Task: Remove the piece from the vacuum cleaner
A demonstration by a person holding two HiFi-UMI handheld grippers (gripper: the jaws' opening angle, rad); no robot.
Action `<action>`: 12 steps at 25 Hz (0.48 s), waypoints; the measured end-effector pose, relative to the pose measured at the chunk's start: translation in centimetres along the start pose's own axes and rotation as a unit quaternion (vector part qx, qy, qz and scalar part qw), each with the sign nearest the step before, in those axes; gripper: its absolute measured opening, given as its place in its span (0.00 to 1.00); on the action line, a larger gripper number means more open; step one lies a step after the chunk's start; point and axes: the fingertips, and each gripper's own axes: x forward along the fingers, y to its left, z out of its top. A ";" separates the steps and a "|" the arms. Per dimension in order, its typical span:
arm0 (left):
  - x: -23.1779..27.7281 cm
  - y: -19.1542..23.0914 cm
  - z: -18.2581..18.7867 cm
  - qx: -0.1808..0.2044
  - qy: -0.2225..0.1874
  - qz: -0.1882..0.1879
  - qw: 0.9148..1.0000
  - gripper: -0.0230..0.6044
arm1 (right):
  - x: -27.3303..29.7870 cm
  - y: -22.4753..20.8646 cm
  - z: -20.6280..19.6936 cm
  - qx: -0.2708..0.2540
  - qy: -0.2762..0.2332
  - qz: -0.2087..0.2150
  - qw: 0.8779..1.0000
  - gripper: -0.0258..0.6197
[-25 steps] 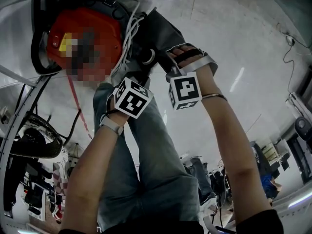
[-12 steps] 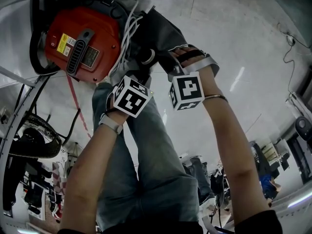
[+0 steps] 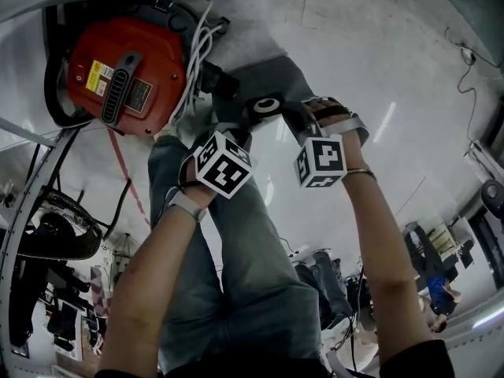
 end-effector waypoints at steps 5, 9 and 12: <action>0.2 -1.3 0.5 0.036 0.010 -0.011 0.999 0.09 | -1.3 2.0 -1.5 0.067 0.006 -0.010 0.998 0.12; -0.6 -2.4 0.4 0.066 0.013 -0.020 0.998 0.09 | -3.0 3.1 -1.4 0.124 0.012 -0.032 0.992 0.12; -1.9 -3.0 0.8 0.069 0.006 -0.027 0.997 0.09 | -4.6 3.6 -1.0 0.169 0.008 -0.051 0.984 0.12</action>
